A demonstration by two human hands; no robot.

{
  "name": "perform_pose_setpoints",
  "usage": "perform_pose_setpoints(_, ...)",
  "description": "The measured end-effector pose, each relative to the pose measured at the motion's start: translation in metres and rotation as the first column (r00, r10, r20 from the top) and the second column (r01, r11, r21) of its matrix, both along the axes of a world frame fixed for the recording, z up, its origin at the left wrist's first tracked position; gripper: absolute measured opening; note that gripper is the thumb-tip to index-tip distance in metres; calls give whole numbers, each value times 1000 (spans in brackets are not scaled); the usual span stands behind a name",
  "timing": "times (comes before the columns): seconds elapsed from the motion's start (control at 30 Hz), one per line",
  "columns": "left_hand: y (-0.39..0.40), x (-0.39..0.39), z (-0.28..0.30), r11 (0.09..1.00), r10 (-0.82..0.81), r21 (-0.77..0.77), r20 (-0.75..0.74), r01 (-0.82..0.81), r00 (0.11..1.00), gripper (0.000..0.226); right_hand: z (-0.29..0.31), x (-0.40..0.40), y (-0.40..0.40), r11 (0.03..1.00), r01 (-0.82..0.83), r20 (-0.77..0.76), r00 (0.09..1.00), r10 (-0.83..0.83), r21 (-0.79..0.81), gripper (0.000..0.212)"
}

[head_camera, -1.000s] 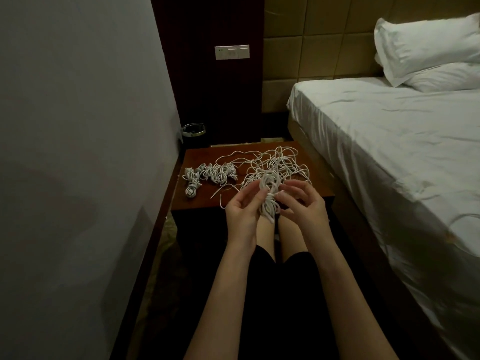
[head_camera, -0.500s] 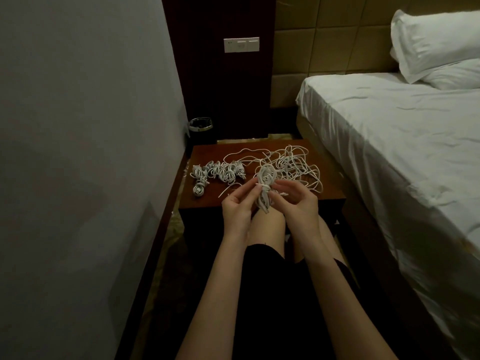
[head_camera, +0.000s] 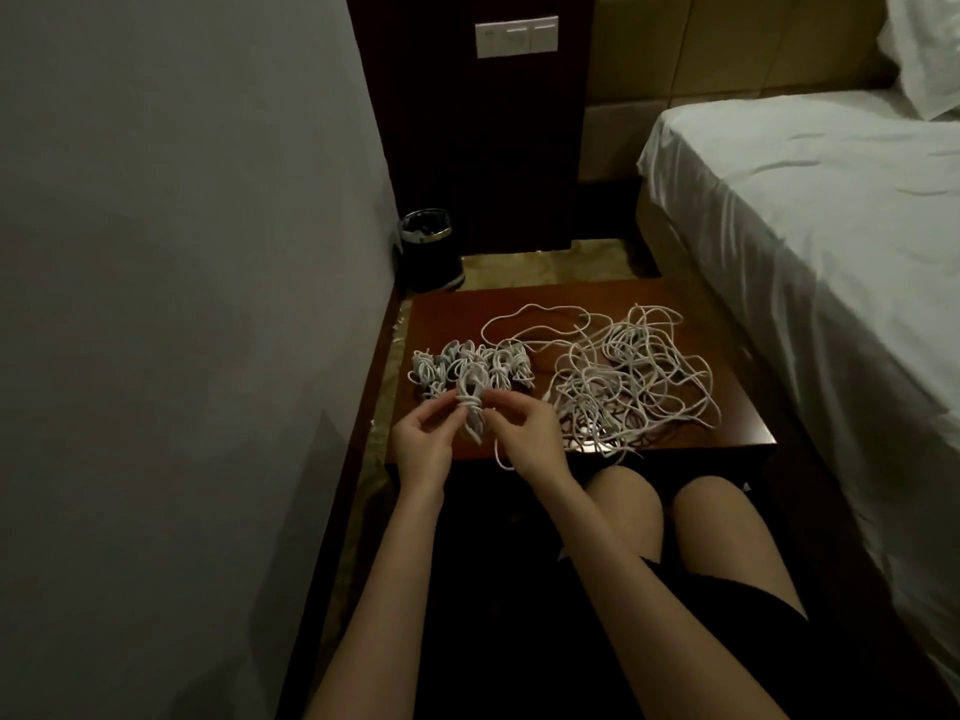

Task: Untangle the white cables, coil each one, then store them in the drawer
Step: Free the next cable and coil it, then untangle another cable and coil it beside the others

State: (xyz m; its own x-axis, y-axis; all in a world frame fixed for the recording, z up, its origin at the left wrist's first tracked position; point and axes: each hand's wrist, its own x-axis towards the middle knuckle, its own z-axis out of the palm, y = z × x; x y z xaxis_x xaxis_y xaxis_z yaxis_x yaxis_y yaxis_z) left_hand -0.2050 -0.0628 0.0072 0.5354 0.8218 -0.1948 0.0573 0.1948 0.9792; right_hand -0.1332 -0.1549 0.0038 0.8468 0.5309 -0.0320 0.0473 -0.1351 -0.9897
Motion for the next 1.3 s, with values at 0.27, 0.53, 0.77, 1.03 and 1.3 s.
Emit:
perform_pose_setpoints(0.27, 49, 47, -31, 991, 8, 133, -202, 19, 979, 30, -37, 39, 57, 987, -32, -71, 997, 21, -155, 33)
perform_pose_setpoints(0.53, 54, 55, -50, 944, 22, 314, -371, 104, 928, 29, -59, 53, 67, 957, -116, -103, 990, 92, -267, 33)
perform_pose_setpoints(0.77, 51, 51, -44, 924, 33, 368, -341, 101, 939, 28, -30, 62, 51, 923, -166, 52, 979, 195, -347, 30)
perform_pose_setpoints(1.03, 33, 58, -30, 922, -53, 351, -307, 164, 950, 24, -7, 93, -4, 673, -221, 162, 875, 457, -706, 25)
perform_pose_setpoints(1.3, 14, 75, -28, 901, -357, 162, -253, 403, 899, 23, 13, 101, -10, 800, -261, 196, 885, 421, -540, 29)
